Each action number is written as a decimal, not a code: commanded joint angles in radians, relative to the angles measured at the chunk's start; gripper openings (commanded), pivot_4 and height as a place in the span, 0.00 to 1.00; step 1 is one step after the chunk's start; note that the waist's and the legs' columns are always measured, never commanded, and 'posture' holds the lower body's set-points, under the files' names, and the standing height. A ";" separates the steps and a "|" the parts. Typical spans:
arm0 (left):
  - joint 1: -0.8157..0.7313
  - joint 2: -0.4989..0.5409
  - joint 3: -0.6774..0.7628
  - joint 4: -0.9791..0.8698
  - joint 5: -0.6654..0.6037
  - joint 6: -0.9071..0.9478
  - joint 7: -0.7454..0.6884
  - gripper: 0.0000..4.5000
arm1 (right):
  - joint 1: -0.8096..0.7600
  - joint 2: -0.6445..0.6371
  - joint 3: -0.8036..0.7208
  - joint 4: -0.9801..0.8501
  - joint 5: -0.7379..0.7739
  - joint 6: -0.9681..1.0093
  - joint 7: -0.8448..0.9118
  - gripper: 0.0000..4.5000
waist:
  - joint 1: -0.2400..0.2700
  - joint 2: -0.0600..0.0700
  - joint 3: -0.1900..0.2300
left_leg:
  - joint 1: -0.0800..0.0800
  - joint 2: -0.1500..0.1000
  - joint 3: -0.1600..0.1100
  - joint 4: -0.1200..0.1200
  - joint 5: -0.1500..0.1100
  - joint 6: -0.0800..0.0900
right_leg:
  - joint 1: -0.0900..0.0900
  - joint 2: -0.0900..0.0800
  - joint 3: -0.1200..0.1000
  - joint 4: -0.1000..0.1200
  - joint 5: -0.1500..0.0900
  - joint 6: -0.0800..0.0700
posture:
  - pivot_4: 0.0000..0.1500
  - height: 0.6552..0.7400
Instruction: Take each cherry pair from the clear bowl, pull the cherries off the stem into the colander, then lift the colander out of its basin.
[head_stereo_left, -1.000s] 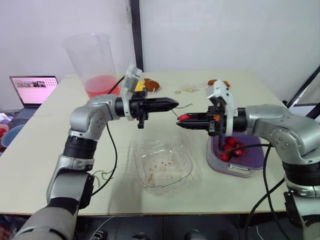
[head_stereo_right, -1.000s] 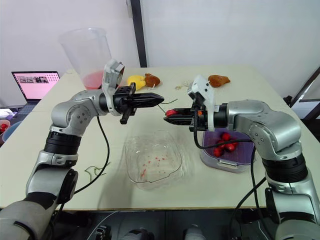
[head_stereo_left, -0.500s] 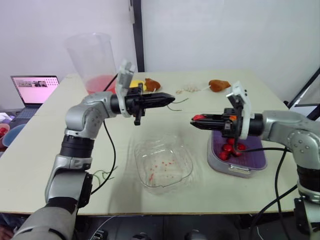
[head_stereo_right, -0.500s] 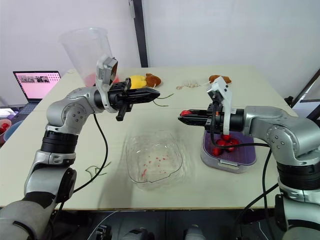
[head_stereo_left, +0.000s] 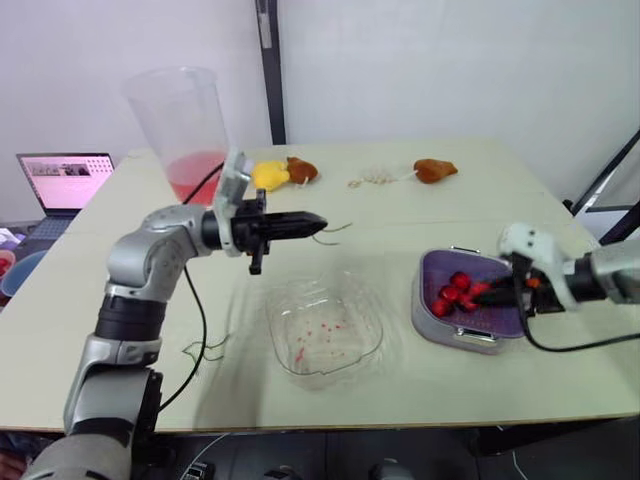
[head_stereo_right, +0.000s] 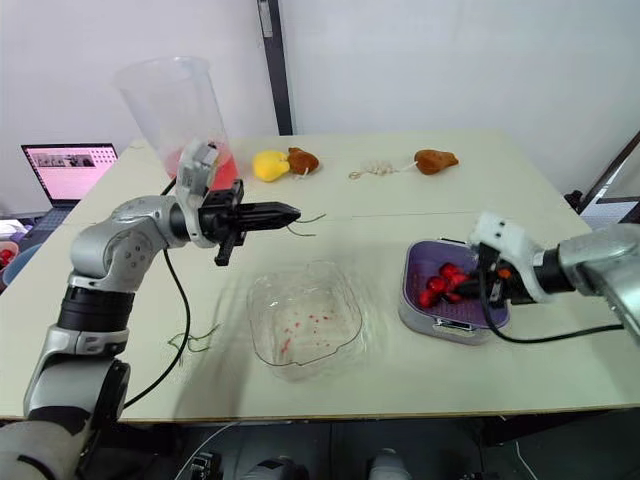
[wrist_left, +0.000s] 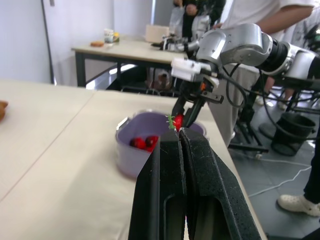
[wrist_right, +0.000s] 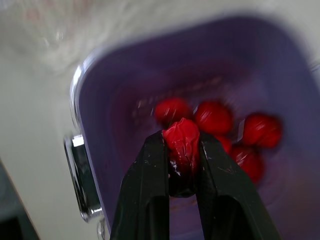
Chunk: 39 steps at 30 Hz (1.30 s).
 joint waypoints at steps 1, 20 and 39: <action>0.015 0.024 0.018 -0.068 -0.018 0.007 0.012 0.00 | 0.000 0.004 0.022 0.015 -0.092 -0.088 -0.001 0.13 | 0.003 0.000 0.000 | 0.000 0.000 0.000 0.000 0.000 0.000 | 0.000 0.000 0.000 0.000 0.000 0.000 | 1.00 1.00; 0.162 0.141 0.151 -0.198 -0.105 0.164 0.179 0.00 | -0.488 0.214 -0.140 -0.080 0.281 0.200 0.129 1.00 | 0.001 0.000 0.000 | 0.000 0.001 -0.001 -0.001 0.000 0.000 | 0.000 0.001 0.000 -0.002 0.000 0.000 | 1.00 1.00; 0.967 0.277 0.419 -0.320 -0.041 0.108 0.275 0.00 | -0.587 0.361 0.021 -0.094 0.254 0.094 0.199 1.00 | 0.014 0.000 0.000 | 0.001 0.000 -0.001 -0.001 0.000 0.000 | 0.001 0.000 0.000 -0.002 0.000 0.000 | 1.00 1.00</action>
